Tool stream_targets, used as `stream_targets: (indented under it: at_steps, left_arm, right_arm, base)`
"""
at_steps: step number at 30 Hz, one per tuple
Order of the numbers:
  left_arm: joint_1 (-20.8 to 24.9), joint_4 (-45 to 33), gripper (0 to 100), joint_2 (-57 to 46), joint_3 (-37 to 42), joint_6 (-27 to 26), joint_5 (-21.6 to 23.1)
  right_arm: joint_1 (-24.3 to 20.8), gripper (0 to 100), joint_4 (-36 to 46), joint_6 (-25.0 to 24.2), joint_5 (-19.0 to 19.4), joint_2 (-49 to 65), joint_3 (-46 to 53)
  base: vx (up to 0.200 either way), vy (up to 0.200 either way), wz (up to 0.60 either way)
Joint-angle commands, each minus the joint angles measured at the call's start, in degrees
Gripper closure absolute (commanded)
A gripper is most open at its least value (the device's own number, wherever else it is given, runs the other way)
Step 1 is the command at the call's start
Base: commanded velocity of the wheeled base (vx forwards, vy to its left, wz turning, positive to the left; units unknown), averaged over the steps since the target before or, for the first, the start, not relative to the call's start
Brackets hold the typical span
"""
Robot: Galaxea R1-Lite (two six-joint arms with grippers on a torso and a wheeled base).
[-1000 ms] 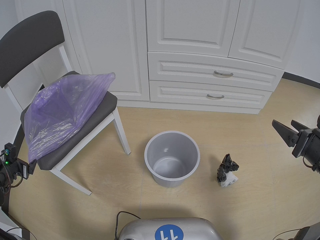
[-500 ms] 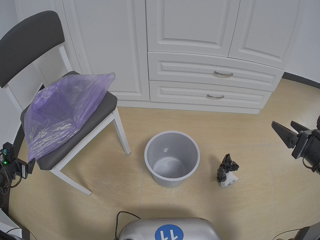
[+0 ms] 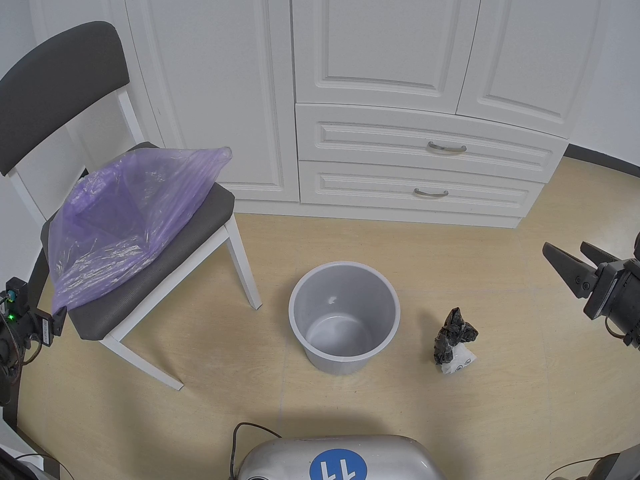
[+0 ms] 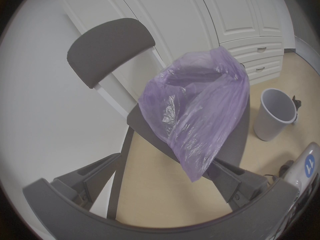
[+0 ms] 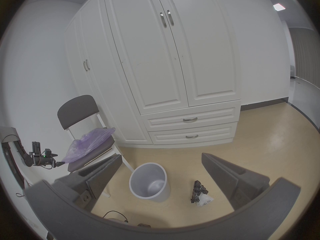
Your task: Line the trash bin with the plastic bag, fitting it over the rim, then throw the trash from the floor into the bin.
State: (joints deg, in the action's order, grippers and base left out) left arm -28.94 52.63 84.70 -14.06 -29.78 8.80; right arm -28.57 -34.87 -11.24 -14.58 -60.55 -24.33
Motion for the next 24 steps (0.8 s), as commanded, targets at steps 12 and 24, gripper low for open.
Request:
stream_targets:
  at_steps: [12, 24]
  left_arm:
    - [-1.2, 35.9, 0, 24.8, 0.5, 5.4, 0.2]
    - [-1.3, 34.9, 0, 25.7, -3.6, 20.5, 10.1]
  right_arm:
    - [-1.3, 0, -2.0, 0.2, 0.1, 0.8, 0.6]
    - [-2.0, 0, -4.3, 0.4, 0.1, 0.3, 1.7]
  base:
    - [0.0, 0.0, 0.0]
    - [0.0, 0.0, 0.0]
